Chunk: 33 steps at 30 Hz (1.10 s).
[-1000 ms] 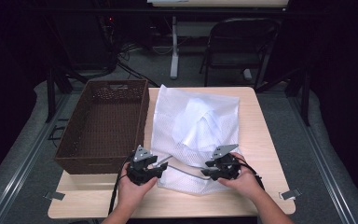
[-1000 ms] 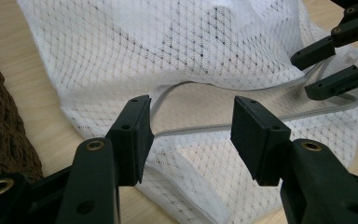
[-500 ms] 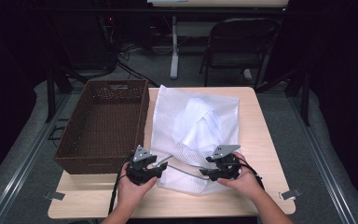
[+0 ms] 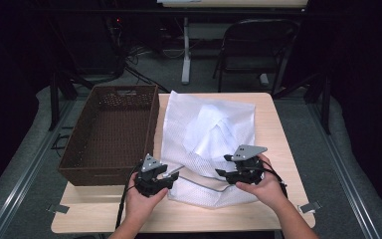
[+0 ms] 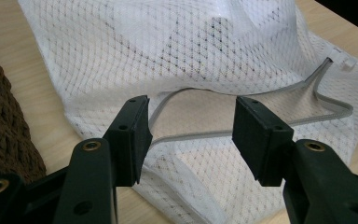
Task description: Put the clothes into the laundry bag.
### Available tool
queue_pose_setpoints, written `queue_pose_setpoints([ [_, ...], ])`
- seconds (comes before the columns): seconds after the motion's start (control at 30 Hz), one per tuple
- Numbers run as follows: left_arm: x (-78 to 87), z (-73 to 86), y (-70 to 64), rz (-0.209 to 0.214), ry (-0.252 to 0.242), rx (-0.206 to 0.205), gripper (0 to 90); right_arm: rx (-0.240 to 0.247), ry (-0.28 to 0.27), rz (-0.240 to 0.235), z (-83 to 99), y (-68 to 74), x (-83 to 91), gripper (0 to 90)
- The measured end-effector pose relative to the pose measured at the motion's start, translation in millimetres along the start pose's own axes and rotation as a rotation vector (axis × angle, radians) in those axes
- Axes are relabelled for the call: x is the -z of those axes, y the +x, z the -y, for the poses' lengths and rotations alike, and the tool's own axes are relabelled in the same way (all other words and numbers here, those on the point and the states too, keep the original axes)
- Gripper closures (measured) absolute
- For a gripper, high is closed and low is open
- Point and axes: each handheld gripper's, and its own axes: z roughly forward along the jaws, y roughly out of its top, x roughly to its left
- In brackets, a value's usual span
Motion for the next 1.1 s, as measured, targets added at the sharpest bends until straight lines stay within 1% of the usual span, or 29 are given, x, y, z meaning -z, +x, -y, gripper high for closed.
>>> queue_pose_setpoints([
  [0.1,1.4,-0.5,0.9,-0.001,-0.001,-0.003,46.2,-0.008,-0.010,0.013,-7.2,-1.9,9.8,41.8],
  [0.17,2.6,-0.7,1.6,-0.003,-0.006,0.002,46.2,-0.018,-0.019,0.021,-10.1,-4.7,16.0,41.8],
  [0.23,3.8,-1.0,2.6,-0.001,-0.007,0.003,46.2,-0.029,-0.024,0.026,-10.6,-7.1,20.2,41.7],
  [0.3,4.1,-0.6,2.9,-0.002,-0.018,0.009,46.2,-0.037,-0.027,0.045,-8.6,-9.6,24.9,41.8],
  [0.33,4.7,-0.7,3.1,-0.003,-0.014,0.010,46.2,-0.048,-0.030,0.054,-6.5,-10.4,27.4,41.8],
  [0.43,4.8,-0.5,2.8,-0.003,-0.015,0.014,46.3,-0.088,-0.044,0.080,4.3,-10.9,35.1,41.8],
  [0.5,4.7,-0.6,3.0,-0.004,-0.014,0.011,46.2,-0.113,-0.034,0.098,14.8,-10.1,39.3,42.1],
  [0.6,5.0,-0.7,3.2,-0.002,-0.012,0.009,46.2,-0.139,-0.013,0.113,33.6,-8.4,44.3,42.2],
  [0.7,4.9,-0.7,3.2,-0.002,-0.012,0.011,46.2,-0.151,-0.002,0.125,49.6,-6.8,47.7,42.1],
  [0.83,3.2,0.0,3.1,-0.002,-0.014,0.019,46.2,-0.179,-0.014,0.143,65.0,-8.3,50.6,42.1],
  [0.87,3.1,0.0,3.7,-0.003,-0.010,0.011,46.2,-0.181,-0.021,0.140,67.8,-9.4,50.5,42.2],
  [0.93,2.9,0.3,3.7,-0.004,-0.007,0.010,46.2,-0.180,-0.018,0.144,72.2,-10.1,49.1,42.2],
  [1.03,2.1,1.0,3.8,-0.009,-0.006,0.009,46.2,-0.145,-0.002,0.174,78.7,-10.6,44.6,42.9],
  [1.1,2.1,1.2,4.3,-0.006,-0.004,0.008,46.2,-0.140,0.002,0.189,82.1,-11.6,43.0,43.2],
])
